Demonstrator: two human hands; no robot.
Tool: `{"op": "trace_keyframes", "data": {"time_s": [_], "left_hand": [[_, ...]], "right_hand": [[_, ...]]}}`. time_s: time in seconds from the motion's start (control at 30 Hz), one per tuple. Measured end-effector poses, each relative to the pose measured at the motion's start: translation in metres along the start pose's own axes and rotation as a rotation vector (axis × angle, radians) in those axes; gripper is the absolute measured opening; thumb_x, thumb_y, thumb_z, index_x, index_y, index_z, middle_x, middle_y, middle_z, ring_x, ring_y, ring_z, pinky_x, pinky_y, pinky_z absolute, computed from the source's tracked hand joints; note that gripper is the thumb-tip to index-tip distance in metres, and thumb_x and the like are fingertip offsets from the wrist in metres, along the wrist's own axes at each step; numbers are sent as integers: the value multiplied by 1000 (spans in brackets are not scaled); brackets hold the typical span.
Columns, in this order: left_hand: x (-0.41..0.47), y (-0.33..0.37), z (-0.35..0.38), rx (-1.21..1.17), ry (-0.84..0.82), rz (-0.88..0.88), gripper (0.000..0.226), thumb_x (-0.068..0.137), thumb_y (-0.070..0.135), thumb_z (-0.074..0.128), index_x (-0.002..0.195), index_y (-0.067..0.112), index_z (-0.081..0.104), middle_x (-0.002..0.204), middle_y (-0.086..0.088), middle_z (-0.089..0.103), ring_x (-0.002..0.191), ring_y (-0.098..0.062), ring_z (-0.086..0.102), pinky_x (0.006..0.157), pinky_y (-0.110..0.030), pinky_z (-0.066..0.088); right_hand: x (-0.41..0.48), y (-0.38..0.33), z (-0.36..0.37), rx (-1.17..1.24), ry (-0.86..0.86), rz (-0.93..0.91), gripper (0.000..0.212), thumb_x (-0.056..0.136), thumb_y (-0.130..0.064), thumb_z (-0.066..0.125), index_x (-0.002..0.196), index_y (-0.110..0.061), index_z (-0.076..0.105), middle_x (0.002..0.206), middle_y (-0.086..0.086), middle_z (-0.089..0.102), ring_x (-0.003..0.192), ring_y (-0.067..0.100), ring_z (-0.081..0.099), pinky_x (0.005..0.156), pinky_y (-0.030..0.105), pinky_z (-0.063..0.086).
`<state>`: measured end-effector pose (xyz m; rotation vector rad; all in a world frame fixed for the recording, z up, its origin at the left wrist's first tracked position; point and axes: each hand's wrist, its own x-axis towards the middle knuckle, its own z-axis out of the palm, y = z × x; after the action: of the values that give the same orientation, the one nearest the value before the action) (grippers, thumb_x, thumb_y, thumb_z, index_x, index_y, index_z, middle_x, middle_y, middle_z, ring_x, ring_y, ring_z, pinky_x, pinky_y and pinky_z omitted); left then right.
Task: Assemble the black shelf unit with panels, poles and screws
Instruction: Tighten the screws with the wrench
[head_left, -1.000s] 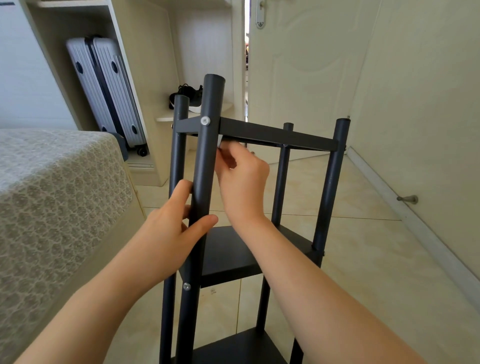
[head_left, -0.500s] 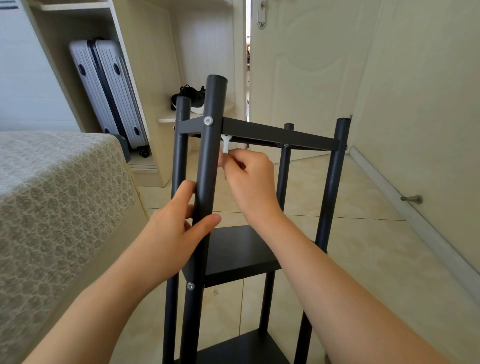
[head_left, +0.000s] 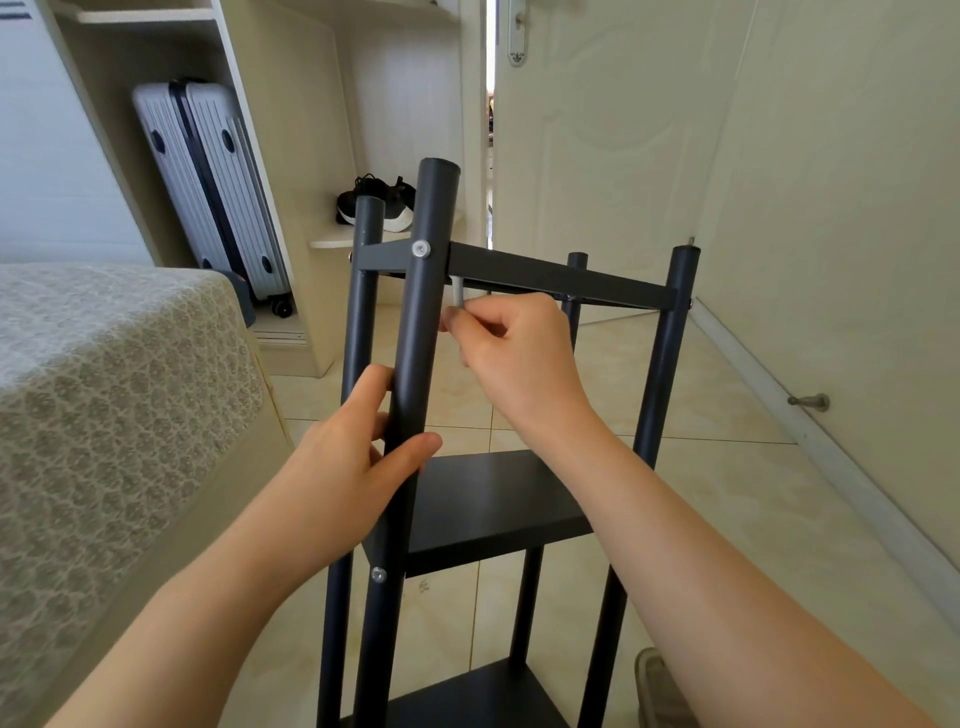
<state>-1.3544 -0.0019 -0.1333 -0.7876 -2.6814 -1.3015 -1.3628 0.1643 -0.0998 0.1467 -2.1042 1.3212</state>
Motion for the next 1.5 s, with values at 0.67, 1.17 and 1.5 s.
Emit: {"op": "trace_keyframes", "data": {"time_s": [0.67,1.17,1.5], "left_hand": [[-3,2,-3,-45,-16,8,40,71,59,52,105,40,43,84,5,72,76,-9,72,66,-34,63],[-1,-1,-2,-71,-24,10,39,72,57,54,107,43,43,87,14,71,75,-9,73,70,-36,63],[1,-5,-2,-68,-29,37,38,71,61,52,105,49,41,87,18,71,75,-7,73,64,-28,62]], "right_hand": [[1,16,46,37,354,-123,18,96,-11,60,87,-1,72,70,-1,62,66,3,53,70,11,41],[-3,22,22,39,123,-65,37,97,-14,57,61,-15,55,50,-10,44,50,6,45,52,13,34],[-5,14,7,-7,111,-83,37,94,-13,61,58,-6,60,46,-8,42,46,9,42,51,26,38]]}}
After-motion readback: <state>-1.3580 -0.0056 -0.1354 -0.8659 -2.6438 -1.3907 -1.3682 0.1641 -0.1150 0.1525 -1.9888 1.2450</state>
